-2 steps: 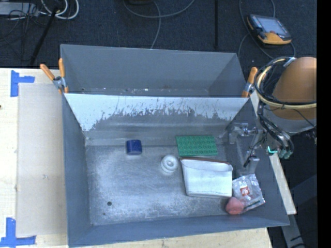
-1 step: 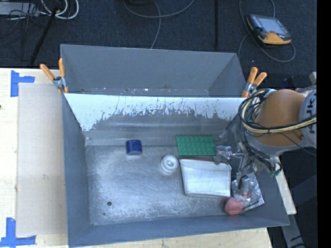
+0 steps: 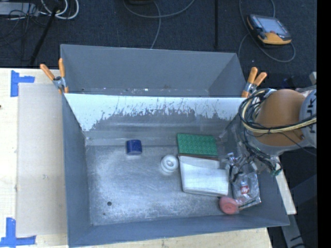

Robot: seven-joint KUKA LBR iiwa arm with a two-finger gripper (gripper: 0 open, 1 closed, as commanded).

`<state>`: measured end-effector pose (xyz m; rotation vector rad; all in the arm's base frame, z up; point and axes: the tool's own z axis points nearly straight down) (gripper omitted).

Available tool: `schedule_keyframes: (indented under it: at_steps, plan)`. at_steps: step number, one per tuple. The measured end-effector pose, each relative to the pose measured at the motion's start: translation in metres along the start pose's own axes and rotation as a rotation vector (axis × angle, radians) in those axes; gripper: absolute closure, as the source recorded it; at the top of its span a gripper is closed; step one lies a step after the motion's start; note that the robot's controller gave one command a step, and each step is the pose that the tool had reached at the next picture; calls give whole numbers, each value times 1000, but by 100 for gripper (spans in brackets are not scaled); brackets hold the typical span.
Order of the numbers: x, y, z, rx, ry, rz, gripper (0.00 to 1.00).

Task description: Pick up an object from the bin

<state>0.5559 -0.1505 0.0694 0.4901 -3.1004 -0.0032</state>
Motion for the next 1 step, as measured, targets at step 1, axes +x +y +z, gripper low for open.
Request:
schedule_keyframes:
  at_steps: [1]
  plan:
    - [2, -2, -131, 6, -8, 26, 100]
